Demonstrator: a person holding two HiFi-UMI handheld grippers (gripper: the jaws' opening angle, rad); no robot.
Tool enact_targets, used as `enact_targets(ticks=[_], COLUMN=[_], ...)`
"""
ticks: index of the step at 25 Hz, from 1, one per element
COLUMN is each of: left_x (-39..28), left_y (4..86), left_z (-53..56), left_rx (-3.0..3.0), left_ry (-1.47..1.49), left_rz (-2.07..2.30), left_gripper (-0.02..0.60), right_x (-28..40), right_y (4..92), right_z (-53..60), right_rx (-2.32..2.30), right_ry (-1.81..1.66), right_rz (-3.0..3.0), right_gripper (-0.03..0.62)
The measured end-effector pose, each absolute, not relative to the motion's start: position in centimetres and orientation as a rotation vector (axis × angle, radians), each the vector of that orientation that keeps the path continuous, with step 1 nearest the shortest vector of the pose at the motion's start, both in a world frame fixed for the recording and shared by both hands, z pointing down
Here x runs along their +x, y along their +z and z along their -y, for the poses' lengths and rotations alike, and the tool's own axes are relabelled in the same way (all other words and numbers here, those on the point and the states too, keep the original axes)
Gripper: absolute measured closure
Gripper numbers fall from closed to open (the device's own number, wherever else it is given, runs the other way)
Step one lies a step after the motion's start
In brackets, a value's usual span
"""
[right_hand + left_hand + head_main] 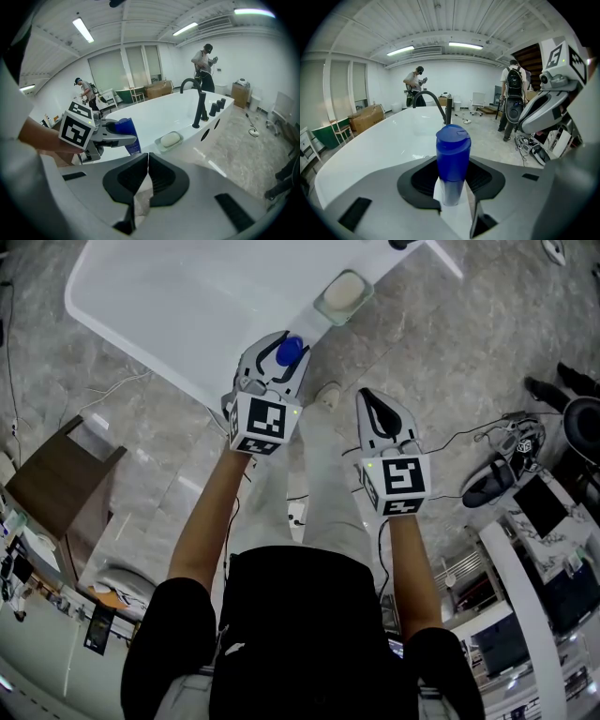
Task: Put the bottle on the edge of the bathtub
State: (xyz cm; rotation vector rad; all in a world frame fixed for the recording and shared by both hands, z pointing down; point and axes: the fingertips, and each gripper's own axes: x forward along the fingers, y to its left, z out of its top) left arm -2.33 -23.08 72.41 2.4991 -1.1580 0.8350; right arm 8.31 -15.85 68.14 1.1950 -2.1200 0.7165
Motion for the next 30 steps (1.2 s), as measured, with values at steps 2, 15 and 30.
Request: enact_targets(ticks=[2,15,30], left_x=[-2.4,-2.4,-2.7], left_y=[72.4,72.2,71.1], left_z=[23.1,23.4,23.5], left_rx=[2.495,2.508,2.507], left_ry=[0.832,0.836,0.784], left_rz=[1.168,1.19,1.163], left_gripper=[0.41,0.41,0.385], right_x=[8.4,8.4,8.3], right_y=[68.2,68.3,67.7], right_z=[15.8,16.0,16.5], right_rx=[1.194,1.188,1.2], right_ry=[0.718,0.719,0.707], right_rz=[2.118,2.12,2.125], right_gripper=[0.569,0.569,0.569])
